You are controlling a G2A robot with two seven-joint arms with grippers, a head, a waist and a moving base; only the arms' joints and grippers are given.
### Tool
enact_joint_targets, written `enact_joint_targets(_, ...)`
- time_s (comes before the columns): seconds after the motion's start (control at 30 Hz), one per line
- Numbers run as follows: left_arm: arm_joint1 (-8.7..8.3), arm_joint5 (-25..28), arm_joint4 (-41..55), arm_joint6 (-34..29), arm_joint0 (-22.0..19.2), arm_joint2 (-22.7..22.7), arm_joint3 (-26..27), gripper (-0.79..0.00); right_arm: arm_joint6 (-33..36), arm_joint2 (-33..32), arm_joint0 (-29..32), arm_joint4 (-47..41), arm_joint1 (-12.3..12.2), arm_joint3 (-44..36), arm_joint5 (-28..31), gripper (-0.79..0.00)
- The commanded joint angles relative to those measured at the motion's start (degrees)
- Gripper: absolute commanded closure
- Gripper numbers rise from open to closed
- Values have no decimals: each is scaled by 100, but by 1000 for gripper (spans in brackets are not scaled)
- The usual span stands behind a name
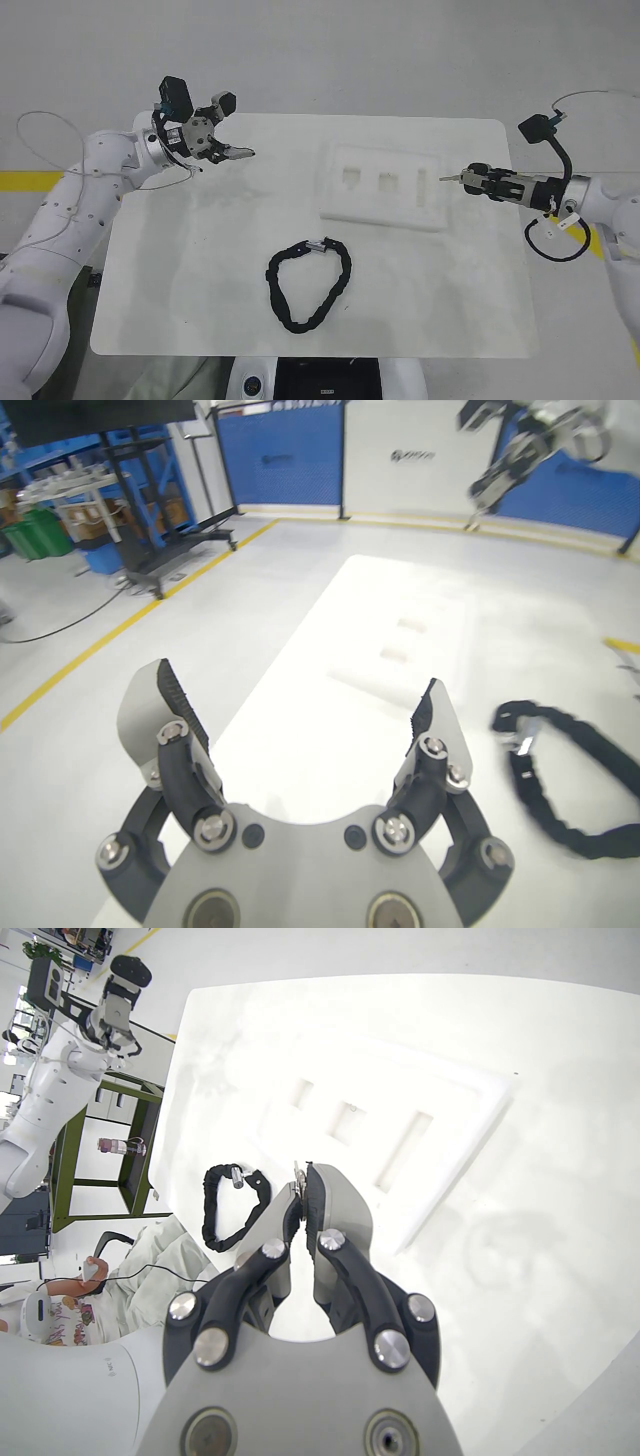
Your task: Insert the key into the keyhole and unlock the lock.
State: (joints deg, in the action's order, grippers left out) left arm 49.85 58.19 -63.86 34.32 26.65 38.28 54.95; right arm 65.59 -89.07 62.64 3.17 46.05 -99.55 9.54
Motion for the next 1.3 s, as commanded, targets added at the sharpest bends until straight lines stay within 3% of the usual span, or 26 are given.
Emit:
enact_joint_targets(0.0, -45, -19, -171, -60, 223, -75, 353, -785, 0, 0, 0, 0, 0, 0, 0, 0)
enact_joint_targets(0.2, -273, -19, -292, -385, 585, -424, 1260, -785, 0, 0, 0, 0, 0, 0, 0, 0)
enact_joint_targets(0.4, -524, -19, -234, -914, 587, -942, 1880, -785, 0, 0, 0, 0, 0, 0, 0, 0)
enact_joint_targets(0.5, -669, -19, -237, -956, 441, -1405, 2283, -785, 0, 0, 0, 0, 0, 0, 0, 0)
enact_joint_targets(0.7, -922, -19, -679, -562, -28, -2200, 2569, -785, 0, 0, 0, 0, 0, 0, 0, 0)
enact_joint_targets(0.83, -972, -19, -628, -240, -332, -2669, 2515, -785, 0, 0, 0, 0, 0, 0, 0, 0)
enact_joint_targets(1.27, -972, -19, -628, -240, -332, -2669, 2515, -785, 0, 0, 0, 0, 0, 0, 0, 0)
